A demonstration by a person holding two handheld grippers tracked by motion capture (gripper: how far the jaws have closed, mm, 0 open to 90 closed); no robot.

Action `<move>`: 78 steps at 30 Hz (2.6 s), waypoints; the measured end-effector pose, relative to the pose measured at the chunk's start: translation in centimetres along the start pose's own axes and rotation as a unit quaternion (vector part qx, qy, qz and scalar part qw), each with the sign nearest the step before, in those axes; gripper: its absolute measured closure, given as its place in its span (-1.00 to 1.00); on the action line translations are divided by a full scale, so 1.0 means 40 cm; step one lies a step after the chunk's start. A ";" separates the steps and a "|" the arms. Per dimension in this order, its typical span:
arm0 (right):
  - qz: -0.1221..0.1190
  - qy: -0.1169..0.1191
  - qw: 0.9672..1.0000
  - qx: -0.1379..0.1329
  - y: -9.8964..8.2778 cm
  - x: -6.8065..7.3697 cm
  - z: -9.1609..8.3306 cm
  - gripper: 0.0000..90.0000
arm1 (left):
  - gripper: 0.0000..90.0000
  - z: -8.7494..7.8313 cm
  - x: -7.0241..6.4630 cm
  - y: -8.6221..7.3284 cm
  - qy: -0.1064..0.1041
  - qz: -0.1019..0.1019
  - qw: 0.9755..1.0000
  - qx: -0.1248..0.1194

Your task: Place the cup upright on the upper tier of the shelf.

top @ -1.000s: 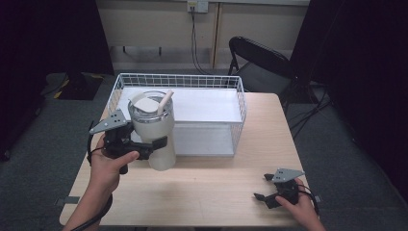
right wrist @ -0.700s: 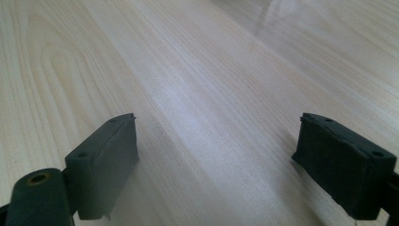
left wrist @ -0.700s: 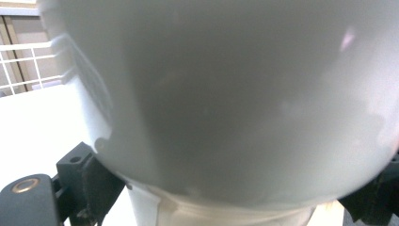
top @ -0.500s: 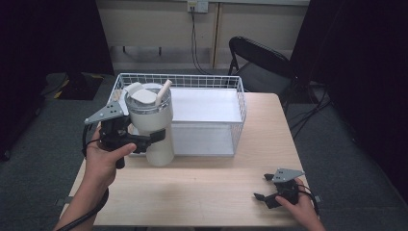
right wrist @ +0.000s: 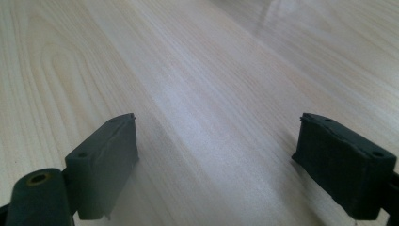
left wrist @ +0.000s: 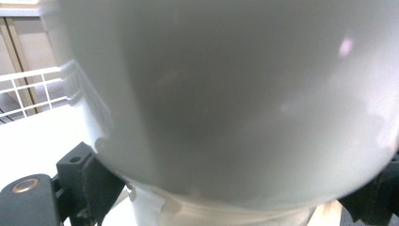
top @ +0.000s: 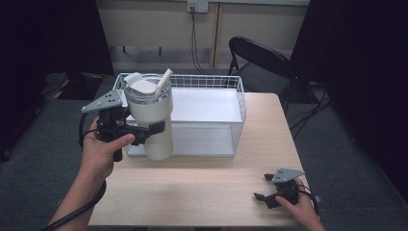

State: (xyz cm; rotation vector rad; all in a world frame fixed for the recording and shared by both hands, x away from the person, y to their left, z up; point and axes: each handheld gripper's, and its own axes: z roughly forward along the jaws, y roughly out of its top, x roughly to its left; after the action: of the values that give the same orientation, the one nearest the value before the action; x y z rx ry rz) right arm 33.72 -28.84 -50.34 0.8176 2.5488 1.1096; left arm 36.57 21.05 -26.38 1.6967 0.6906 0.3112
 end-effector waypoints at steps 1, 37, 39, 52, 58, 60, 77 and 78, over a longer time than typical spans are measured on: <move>0.000 0.000 1.000 0.000 0.000 0.000 0.000 -0.72 | -0.80 -0.001 0.000 0.003 0.000 0.001 1.000 0.001; 0.001 0.000 1.000 0.000 0.000 0.000 0.000 -0.72 | -0.80 0.009 0.025 0.121 0.021 0.008 1.000 -0.008; 0.000 0.000 1.000 0.000 0.000 0.000 0.000 -0.72 | -0.80 0.012 0.028 0.124 0.022 0.007 1.000 -0.008; 0.000 -0.001 1.000 0.000 0.000 0.000 0.000 -0.72 | -0.80 0.037 0.052 0.139 0.040 0.008 0.999 -0.011; 0.000 0.000 1.000 0.000 0.000 0.000 0.000 -0.72 | -0.80 0.050 0.060 0.147 0.043 0.006 0.999 -0.014; 0.000 -0.001 1.000 0.000 0.000 0.000 0.000 -0.72 | -0.80 0.057 0.064 0.151 0.045 0.007 0.999 -0.012; 0.001 -0.001 1.000 -0.001 0.000 0.000 0.000 -0.72 | -0.80 0.104 0.089 0.178 0.059 0.010 0.998 -0.010; 0.000 -0.001 1.000 -0.001 0.000 0.000 0.000 -0.72 | -0.80 0.106 0.091 0.179 0.061 0.009 0.998 -0.012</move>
State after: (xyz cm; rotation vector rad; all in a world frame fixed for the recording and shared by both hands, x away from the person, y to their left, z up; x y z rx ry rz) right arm 33.72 -28.83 -50.34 0.8188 2.5465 1.1108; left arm 43.76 19.08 -21.18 1.6722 0.7588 0.4362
